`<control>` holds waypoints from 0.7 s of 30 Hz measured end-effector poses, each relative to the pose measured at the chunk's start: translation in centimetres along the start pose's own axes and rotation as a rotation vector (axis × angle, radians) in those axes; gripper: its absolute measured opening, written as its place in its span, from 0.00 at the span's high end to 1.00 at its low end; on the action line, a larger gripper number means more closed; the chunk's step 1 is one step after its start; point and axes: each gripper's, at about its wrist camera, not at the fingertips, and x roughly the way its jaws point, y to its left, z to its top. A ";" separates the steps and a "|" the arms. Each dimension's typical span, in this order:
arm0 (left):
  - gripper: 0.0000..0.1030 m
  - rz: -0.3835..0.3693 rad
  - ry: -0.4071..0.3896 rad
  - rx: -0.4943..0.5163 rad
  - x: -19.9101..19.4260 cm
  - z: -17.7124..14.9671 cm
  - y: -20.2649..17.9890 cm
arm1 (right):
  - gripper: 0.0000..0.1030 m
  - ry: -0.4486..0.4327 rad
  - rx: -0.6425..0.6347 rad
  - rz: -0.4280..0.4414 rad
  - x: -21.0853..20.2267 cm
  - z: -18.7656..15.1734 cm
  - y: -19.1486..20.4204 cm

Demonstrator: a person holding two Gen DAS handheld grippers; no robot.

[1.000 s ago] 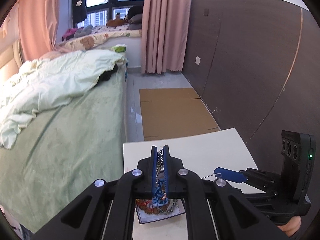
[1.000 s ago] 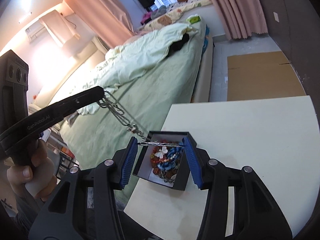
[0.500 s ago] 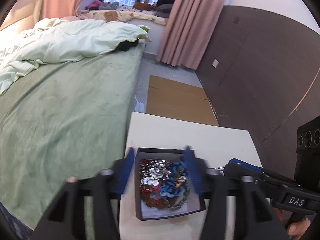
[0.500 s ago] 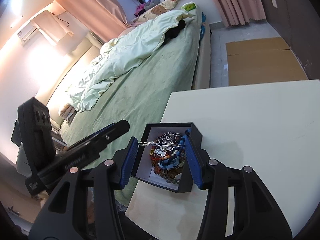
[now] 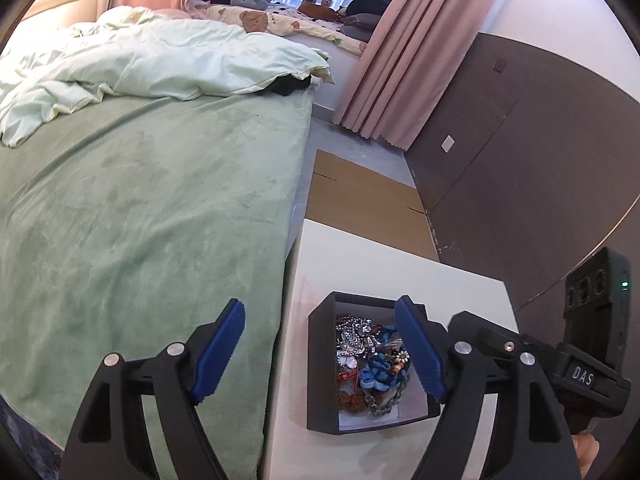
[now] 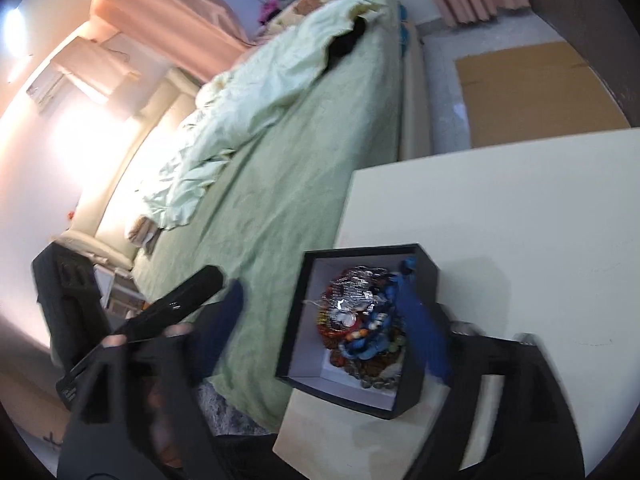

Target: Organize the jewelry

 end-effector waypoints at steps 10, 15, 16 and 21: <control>0.08 -0.025 -0.041 0.010 -3.6 -0.7 -2.0 | 0.13 -0.088 -0.008 -0.107 -5.8 -1.4 -0.3; 0.08 -0.019 -0.056 0.124 -7.2 -2.3 -4.8 | 0.11 -0.110 -0.101 -0.200 -9.0 -4.8 1.4; 0.08 -0.019 -0.057 0.139 -7.8 -2.5 -5.2 | 0.11 -0.108 -0.102 -0.211 -9.7 -5.5 1.5; 0.08 0.007 -0.071 0.192 -11.1 -4.5 -7.0 | 0.09 -0.141 -0.090 -0.249 -13.5 -8.5 1.6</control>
